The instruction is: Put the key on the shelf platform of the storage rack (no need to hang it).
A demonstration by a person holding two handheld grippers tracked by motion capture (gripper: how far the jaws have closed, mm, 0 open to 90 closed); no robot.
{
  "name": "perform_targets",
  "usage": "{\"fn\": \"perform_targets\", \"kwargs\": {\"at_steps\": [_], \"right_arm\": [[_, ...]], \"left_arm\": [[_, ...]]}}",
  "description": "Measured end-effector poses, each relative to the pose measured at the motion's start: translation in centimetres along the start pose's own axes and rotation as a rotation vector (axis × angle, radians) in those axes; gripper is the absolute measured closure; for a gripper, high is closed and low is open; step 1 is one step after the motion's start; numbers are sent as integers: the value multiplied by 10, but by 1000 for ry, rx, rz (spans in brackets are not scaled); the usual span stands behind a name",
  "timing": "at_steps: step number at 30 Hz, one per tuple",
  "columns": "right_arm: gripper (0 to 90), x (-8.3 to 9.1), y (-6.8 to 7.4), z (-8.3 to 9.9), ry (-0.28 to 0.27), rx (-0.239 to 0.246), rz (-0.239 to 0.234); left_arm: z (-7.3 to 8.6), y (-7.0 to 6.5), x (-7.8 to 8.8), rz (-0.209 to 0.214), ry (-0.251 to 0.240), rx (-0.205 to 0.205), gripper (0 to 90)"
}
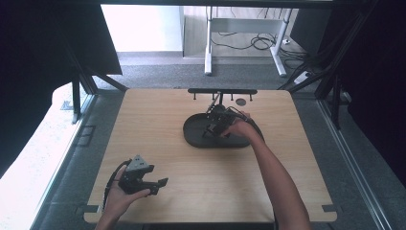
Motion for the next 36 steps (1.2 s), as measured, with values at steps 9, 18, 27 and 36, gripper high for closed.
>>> {"fn": "perform_targets", "kwargs": {"at_steps": [9,18,27,36], "right_arm": [[495,-2,-4,14,10,-15,6],[495,-12,-9,27,29,-38,0],[494,-19,-14,36,52,-54,6],[493,-24,-16,41,62,-66,12]], "left_arm": [[0,-1,-1,-1,0,-1,254],[0,-1,-1,-1,2,-1,254],[0,-1,-1,-2,1,-1,255],[0,-2,-2,0,4,-3,254]]}}
Point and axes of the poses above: each handheld gripper's, and its own axes: x roughly backward along the jaws, z roughly out of its underside, y roughly to its left, the point moved 8 cm from there along -x, roughly forward along the jaws, and after that the axes turned 12 degrees about x, right-handed, at the moved point
